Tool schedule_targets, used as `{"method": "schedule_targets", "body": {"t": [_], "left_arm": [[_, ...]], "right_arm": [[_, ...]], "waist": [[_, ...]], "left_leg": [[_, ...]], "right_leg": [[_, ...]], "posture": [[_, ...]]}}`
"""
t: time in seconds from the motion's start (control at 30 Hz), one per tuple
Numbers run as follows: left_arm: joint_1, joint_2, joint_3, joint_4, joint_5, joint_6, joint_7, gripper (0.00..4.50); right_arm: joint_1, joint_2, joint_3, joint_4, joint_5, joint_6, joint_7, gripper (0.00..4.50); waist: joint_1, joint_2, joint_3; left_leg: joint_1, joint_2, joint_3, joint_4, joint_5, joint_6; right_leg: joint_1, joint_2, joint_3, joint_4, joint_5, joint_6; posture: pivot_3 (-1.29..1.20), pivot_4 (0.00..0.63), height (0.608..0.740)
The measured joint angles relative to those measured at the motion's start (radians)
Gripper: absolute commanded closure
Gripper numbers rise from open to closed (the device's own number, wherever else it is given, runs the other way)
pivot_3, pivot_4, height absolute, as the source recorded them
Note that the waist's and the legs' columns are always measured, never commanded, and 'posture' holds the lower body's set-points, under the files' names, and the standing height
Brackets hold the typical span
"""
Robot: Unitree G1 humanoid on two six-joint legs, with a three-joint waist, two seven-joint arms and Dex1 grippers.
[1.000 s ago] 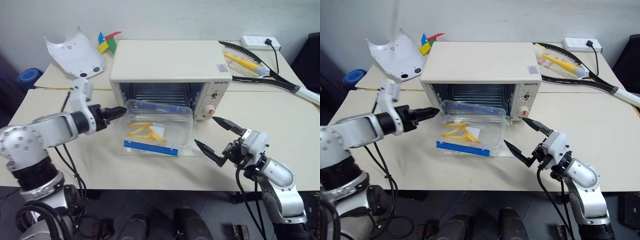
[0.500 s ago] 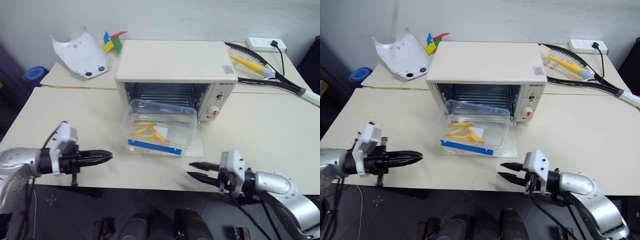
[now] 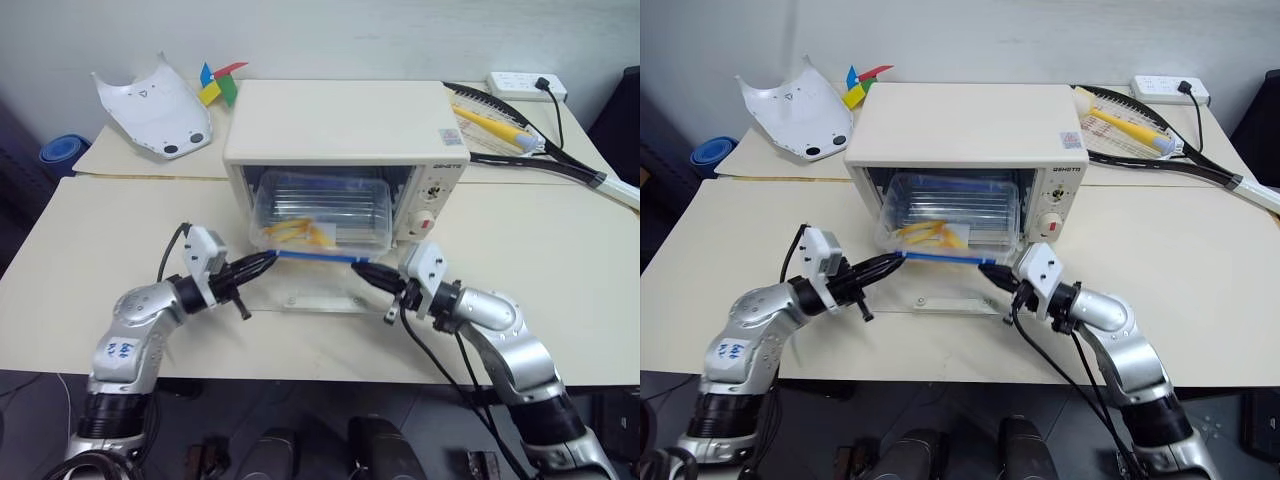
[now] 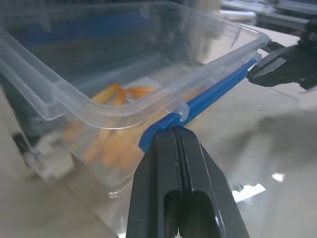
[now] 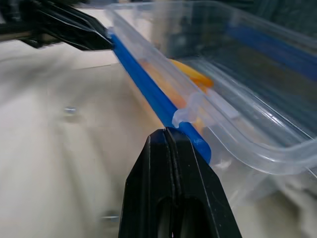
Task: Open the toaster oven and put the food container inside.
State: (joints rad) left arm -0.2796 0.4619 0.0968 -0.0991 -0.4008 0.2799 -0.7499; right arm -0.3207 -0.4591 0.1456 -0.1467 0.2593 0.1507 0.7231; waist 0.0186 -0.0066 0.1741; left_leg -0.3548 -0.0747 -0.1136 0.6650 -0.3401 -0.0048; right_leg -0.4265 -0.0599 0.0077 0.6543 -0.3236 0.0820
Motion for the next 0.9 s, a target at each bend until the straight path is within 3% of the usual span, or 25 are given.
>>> {"method": "schedule_targets", "body": {"t": [0.27, 0.43, 0.53, 0.67, 0.77, 0.9], "left_arm": [[-0.089, -0.095, -0.011, 0.157, 0.124, -0.126, 0.152, 4.5], [-0.088, -0.06, 0.005, 0.184, 0.096, -0.189, 0.08, 4.5], [0.004, 0.053, 0.066, 0.132, -0.013, -0.157, -0.069, 3.67], [0.162, 0.214, 0.17, 0.064, -0.114, -0.162, -0.283, 2.44], [0.266, 0.32, 0.238, 0.09, -0.111, -0.229, -0.415, 1.46], [0.34, 0.362, 0.254, 0.103, -0.118, -0.267, -0.535, 0.23]], "right_arm": [[-0.146, 0.13, -0.014, 0.26, -0.105, -0.141, -0.124, 4.48], [-0.089, 0.15, -0.042, 0.204, -0.055, -0.144, -0.108, 4.48], [0.016, 0.056, -0.092, 0.068, 0.04, -0.14, -0.006, 4.5], [0.087, -0.092, -0.203, 0.052, 0.107, -0.133, 0.099, 4.5], [0.134, -0.212, -0.226, 0.205, 0.07, -0.277, 0.257, 4.5], [0.09, -0.212, -0.171, 0.439, 0.017, -0.438, 0.404, 4.5]], "waist": [[-0.02, 0.0, 0.0], [-0.024, 0.0, 0.0], [-0.026, 0.0, 0.0], [-0.021, 0.0, 0.0], [-0.019, 0.0, 0.0], [-0.023, 0.001, 0.0]], "left_leg": [[0.0, 0.0, 0.0, 0.0, 0.0, -0.001], [-0.001, 0.0, 0.0, 0.0, 0.0, -0.001], [-0.001, 0.001, 0.0, -0.001, 0.0, -0.001], [0.0, 0.001, 0.0, 0.0, 0.0, 0.0], [0.002, 0.001, 0.0, -0.001, -0.001, 0.001], [0.003, 0.001, 0.0, -0.001, -0.001, 0.001]], "right_leg": [[-0.001, 0.0, 0.0, 0.003, 0.0, 0.0], [-0.002, 0.0, 0.0, 0.003, 0.0, 0.0], [-0.002, 0.0, 0.0, 0.001, 0.0, 0.0], [0.001, 0.0, 0.0, -0.001, 0.0, 0.0], [0.003, 0.0, 0.0, -0.002, 0.0, -0.001], [0.004, 0.0, 0.0, -0.002, 0.0, -0.001]], "posture": [[0.0, 0.15, 0.74], [0.0, 0.15, 0.74], [0.0, 0.15, 0.74], [0.0, 0.15, 0.74], [0.0, 0.15, 0.74], [0.0, 0.15, 0.74]]}}
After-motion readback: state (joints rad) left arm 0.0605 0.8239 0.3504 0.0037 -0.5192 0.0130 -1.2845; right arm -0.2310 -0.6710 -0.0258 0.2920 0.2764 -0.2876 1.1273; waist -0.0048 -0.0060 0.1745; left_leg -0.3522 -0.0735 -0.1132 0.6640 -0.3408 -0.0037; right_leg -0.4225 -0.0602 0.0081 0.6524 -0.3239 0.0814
